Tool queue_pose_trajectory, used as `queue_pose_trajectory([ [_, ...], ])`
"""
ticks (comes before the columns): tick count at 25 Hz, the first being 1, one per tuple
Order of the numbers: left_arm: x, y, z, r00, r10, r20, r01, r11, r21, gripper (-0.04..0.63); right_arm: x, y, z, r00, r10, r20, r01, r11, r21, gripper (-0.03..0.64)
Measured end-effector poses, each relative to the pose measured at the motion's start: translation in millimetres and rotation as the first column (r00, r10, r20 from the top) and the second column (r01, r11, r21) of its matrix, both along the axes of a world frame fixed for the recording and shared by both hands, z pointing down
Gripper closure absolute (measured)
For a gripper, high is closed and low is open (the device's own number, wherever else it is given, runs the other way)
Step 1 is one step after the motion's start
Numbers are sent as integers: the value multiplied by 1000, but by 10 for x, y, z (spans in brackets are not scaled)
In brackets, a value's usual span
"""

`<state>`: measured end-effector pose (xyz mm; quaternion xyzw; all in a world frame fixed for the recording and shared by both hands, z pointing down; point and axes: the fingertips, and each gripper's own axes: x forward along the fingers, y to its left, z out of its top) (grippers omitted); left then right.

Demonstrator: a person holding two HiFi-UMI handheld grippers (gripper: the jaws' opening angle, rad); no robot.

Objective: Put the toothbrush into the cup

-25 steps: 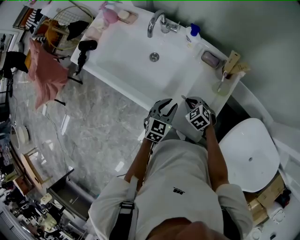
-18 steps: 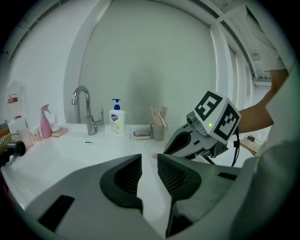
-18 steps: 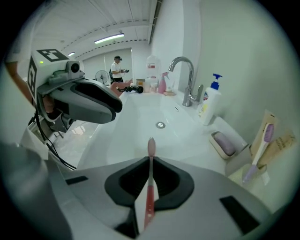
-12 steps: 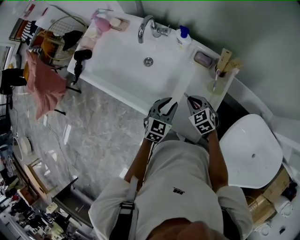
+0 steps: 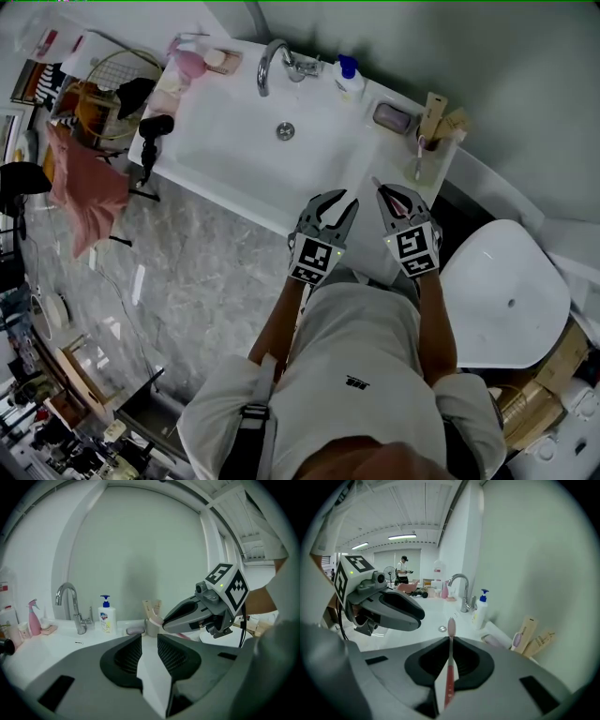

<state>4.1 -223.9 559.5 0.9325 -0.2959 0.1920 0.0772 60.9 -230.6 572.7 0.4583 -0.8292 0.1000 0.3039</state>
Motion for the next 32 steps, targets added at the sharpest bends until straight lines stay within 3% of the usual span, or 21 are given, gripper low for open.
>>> queue_pose_trajectory([
  [15, 370, -183, -301, 997, 38, -62, -35, 998, 47, 494, 468, -132, -461, 983, 140, 117, -155, 979, 132, 571],
  [32, 710, -287, -458, 994, 49, -100, -42, 996, 77, 494, 860, -225, -909, 942, 194, 275, -267, 927, 262, 571],
])
